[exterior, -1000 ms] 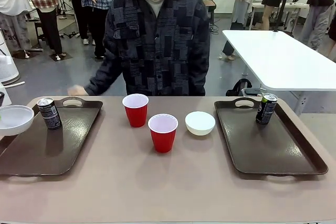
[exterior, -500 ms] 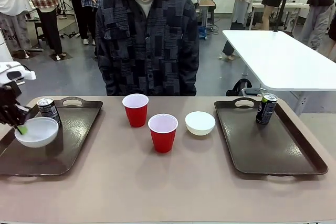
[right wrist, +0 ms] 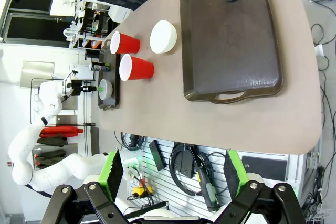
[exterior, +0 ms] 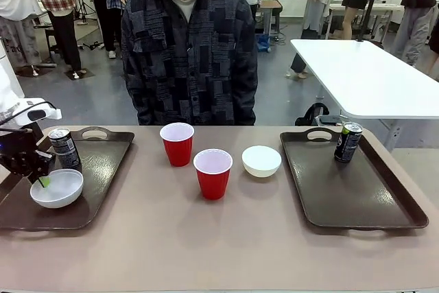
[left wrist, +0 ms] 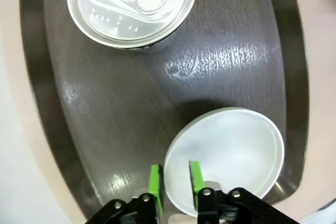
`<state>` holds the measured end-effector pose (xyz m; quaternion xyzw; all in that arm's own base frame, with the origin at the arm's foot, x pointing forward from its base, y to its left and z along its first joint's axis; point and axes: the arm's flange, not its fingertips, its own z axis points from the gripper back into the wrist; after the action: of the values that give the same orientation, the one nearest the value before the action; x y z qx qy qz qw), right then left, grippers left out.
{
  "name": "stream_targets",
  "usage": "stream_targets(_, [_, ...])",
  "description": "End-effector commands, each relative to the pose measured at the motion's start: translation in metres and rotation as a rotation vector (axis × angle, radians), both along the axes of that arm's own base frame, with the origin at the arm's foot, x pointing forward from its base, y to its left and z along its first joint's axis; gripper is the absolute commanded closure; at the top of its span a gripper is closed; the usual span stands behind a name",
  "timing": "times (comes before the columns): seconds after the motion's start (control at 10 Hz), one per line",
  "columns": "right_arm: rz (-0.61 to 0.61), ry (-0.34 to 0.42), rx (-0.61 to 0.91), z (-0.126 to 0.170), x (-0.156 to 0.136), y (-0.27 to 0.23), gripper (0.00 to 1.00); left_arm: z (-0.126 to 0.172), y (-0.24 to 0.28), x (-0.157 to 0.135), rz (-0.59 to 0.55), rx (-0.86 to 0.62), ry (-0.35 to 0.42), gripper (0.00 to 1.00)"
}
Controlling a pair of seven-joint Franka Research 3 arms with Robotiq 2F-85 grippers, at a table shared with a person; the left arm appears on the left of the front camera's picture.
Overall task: Prepare tableware on both trays.
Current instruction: Pick up a Picnic Bowl from the table and place it on a Handle tray.
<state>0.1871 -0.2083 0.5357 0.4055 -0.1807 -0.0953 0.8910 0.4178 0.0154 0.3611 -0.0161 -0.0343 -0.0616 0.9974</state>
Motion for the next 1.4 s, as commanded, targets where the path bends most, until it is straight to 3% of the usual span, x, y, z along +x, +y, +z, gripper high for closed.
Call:
stream_targets(0.0, [0.006, -0.007, 0.015, 0.0, 0.001, 0.0, 0.0, 0.005, -0.001, 0.001, 0.026, 0.019, 0.012, 0.0])
stream_targets(0.1, [0.006, -0.007, 0.015, 0.0, 0.001, 0.0, 0.0, 0.022, -0.003, 0.0, 0.014, 0.019, 0.017, 0.2])
stream_targets(0.2, [0.006, -0.007, 0.015, 0.0, 0.001, 0.0, 0.0, 0.024, -0.003, -0.001, 0.011, 0.018, 0.015, 0.0])
stream_targets(0.4, [0.006, -0.007, 0.015, 0.0, 0.001, 0.0, 0.0, 0.04, -0.009, -0.003, -0.011, -0.005, 0.026, 0.0])
stream_targets(0.5, [0.006, -0.007, 0.015, 0.0, 0.001, 0.0, 0.0, 0.051, -0.016, -0.004, -0.032, -0.018, 0.044, 0.37])
stream_targets(0.6, [0.006, -0.007, 0.015, 0.0, 0.001, 0.0, 0.0, 0.06, -0.025, -0.007, -0.05, -0.022, 0.057, 0.28])
stream_targets(0.7, [0.006, -0.007, 0.015, 0.0, 0.001, 0.0, 0.0, 0.068, -0.031, -0.011, -0.059, -0.02, 0.08, 0.25])
stream_targets(1.1, [0.006, -0.007, 0.015, 0.0, 0.001, 0.0, 0.0, 0.085, -0.031, -0.017, -0.056, -0.031, 0.043, 0.25])
stream_targets(1.2, [0.006, -0.007, 0.015, 0.0, 0.001, 0.0, 0.0, 0.089, -0.025, -0.011, -0.05, -0.082, 0.058, 0.25])
stream_targets(1.3, [0.006, -0.007, 0.015, 0.0, 0.001, 0.0, 0.0, 0.1, -0.008, -0.006, -0.015, -0.243, 0.056, 0.25])
